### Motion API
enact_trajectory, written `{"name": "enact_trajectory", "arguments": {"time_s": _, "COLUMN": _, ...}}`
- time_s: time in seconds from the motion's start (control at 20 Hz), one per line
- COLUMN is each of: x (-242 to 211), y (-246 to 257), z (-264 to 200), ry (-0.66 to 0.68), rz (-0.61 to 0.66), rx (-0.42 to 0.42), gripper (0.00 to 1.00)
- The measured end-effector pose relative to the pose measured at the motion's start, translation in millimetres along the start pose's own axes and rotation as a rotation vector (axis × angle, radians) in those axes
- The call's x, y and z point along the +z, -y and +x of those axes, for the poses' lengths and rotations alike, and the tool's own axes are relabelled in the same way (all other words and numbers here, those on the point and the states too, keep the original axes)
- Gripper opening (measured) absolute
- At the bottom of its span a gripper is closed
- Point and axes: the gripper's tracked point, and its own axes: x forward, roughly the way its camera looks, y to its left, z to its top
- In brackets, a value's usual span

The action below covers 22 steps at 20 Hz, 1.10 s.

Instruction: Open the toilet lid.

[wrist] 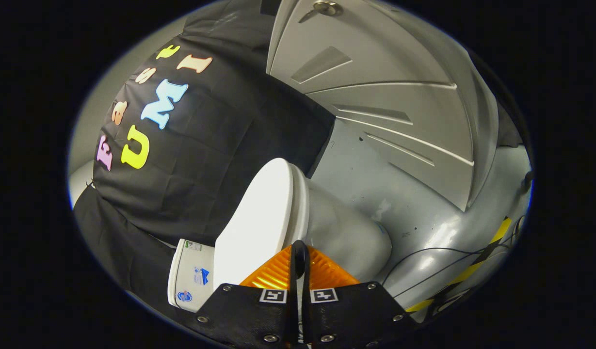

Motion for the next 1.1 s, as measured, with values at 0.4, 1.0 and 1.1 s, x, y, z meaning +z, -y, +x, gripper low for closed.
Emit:
{"name": "enact_trajectory", "arguments": {"time_s": 0.4, "x": 5, "y": -12, "z": -11, "ry": 0.007, "rz": -0.041, "rx": -0.059, "gripper": 0.02}}
{"name": "enact_trajectory", "arguments": {"time_s": 1.0, "x": 27, "y": -71, "z": -42, "ry": -0.006, "rz": -0.407, "rx": -0.147, "gripper": 0.02}}
{"name": "enact_trajectory", "arguments": {"time_s": 1.1, "x": 30, "y": -87, "z": -49, "ry": 0.005, "rz": -0.465, "rx": -0.161, "gripper": 0.03}}
